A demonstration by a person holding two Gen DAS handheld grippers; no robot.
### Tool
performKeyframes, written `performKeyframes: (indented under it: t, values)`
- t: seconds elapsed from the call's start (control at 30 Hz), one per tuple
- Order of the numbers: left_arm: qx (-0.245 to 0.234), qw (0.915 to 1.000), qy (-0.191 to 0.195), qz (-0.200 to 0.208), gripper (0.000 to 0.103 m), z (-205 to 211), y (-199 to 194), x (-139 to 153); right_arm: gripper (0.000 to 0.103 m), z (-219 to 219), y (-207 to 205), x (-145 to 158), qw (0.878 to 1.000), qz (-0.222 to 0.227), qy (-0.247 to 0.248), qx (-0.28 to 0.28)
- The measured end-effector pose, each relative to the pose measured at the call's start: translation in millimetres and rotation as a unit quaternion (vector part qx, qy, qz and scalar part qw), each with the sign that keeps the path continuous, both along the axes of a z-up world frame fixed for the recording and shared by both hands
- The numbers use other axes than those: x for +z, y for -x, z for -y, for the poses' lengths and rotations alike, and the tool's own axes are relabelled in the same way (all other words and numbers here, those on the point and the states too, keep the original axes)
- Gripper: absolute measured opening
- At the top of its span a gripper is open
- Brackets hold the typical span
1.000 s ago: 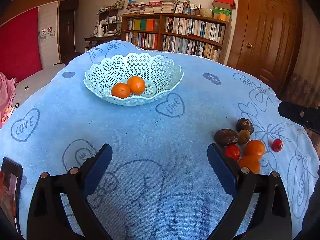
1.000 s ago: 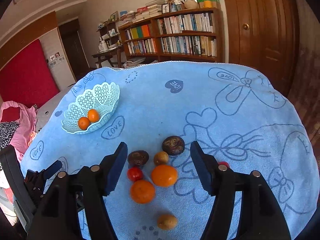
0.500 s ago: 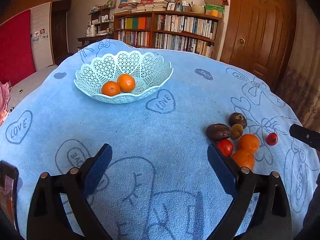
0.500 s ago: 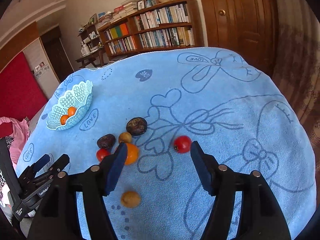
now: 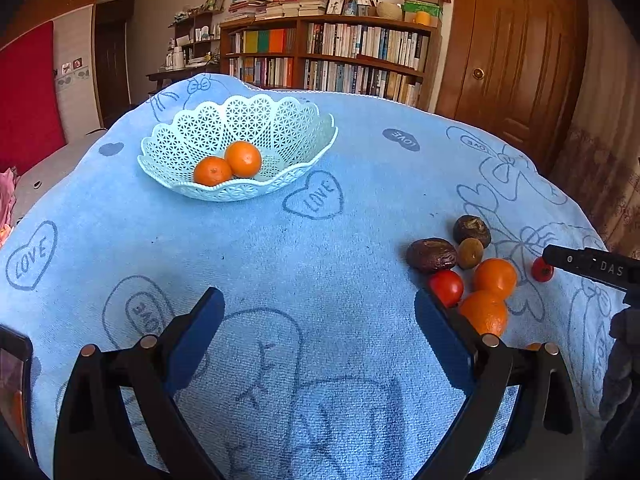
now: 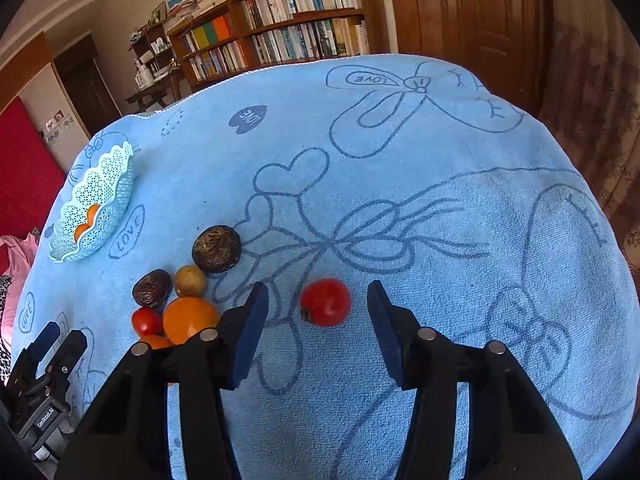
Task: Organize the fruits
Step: 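Grasp the red cherry tomato with the right tool while the left tool approaches the brown fruit, then grasp the dark brown round fruit with the left tool while the right holds the tomato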
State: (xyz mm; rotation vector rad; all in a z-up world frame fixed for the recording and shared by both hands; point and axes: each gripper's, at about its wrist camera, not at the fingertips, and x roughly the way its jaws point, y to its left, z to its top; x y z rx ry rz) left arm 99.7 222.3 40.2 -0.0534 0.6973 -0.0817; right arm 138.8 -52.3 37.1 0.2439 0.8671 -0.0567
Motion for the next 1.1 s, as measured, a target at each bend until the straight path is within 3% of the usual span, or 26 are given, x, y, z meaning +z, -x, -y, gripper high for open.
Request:
performKeyframes:
  t: [0.33, 0.5, 0.8, 0.9, 1.07, 1.1]
  values:
    - [-0.035, 0.9989, 0.016, -0.027, 0.097, 10, -13, 1, 0.040, 3, -19, -19, 1.000, -0.017, 0.004, -0.003]
    - [-0.069, 0.9965, 0.022, -0.043, 0.097, 29, -26, 2, 0.030, 0, -14, -19, 1.000, -0.009, 0.007, 0.005]
    - [-0.083, 0.9937, 0.040, -0.063, 0.097, 49, -54, -2, 0.030, 1, -3, -19, 1.000, 0.002, -0.003, 0.007]
    - [-0.087, 0.9930, 0.038, -0.070, 0.091, 55, -64, -3, 0.030, 0, -2, -19, 1.000, 0.003, -0.004, 0.009]
    - [-0.102, 0.9904, 0.035, -0.087, 0.068, 62, -79, -9, 0.030, 1, -1, -19, 1.000, 0.004, -0.009, 0.009]
    - [-0.107, 0.9893, 0.037, -0.092, 0.067, 63, -81, -11, 0.030, 1, -2, -19, 1.000, 0.004, -0.010, 0.009]
